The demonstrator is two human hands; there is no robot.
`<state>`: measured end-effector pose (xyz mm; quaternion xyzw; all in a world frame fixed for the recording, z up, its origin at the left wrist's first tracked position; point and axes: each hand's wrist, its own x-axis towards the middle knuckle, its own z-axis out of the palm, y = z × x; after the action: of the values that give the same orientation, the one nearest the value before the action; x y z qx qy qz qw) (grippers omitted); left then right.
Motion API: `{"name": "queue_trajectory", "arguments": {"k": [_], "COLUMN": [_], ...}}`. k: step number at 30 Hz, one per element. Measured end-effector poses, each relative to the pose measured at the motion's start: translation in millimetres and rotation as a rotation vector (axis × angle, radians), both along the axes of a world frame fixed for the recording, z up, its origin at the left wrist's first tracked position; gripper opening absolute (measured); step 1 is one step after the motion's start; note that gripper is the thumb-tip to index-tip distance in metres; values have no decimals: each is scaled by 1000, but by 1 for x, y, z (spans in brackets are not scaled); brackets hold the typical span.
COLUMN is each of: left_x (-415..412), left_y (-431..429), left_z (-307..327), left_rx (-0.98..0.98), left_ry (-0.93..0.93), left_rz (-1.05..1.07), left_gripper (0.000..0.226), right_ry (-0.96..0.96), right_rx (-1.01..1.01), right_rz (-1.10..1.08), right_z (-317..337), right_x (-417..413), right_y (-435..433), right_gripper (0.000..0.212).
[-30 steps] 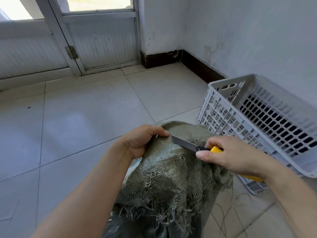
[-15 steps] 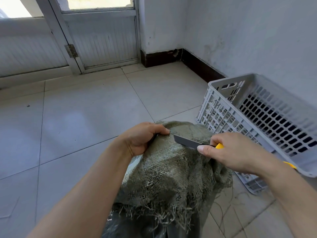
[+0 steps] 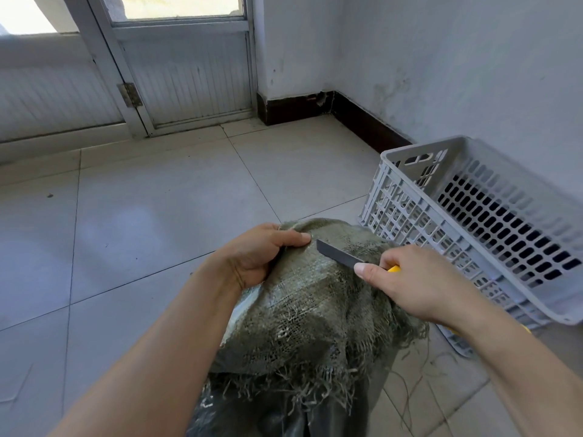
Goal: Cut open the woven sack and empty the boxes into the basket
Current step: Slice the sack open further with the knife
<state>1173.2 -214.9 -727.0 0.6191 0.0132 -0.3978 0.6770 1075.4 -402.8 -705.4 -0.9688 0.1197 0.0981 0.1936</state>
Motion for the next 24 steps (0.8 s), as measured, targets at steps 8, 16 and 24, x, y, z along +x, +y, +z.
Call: {"name": "queue_trajectory", "arguments": {"k": [8, 16, 24], "left_x": [-2, -2, -3], "left_y": [-3, -11, -11], "left_z": [-1, -5, -15], "left_rx": [-63, -20, 90], "left_ry": [33, 13, -51], "left_rz": [57, 128, 98], "left_gripper": [19, 19, 16], "right_ry": [-58, -253, -150], "right_rx": [501, 378, 622], "right_rz": [-188, -271, -387], "right_z": [-9, -25, -30], "right_x": [-2, 0, 3], "right_y": [8, 20, 15], "right_gripper": [43, 48, 41]}}
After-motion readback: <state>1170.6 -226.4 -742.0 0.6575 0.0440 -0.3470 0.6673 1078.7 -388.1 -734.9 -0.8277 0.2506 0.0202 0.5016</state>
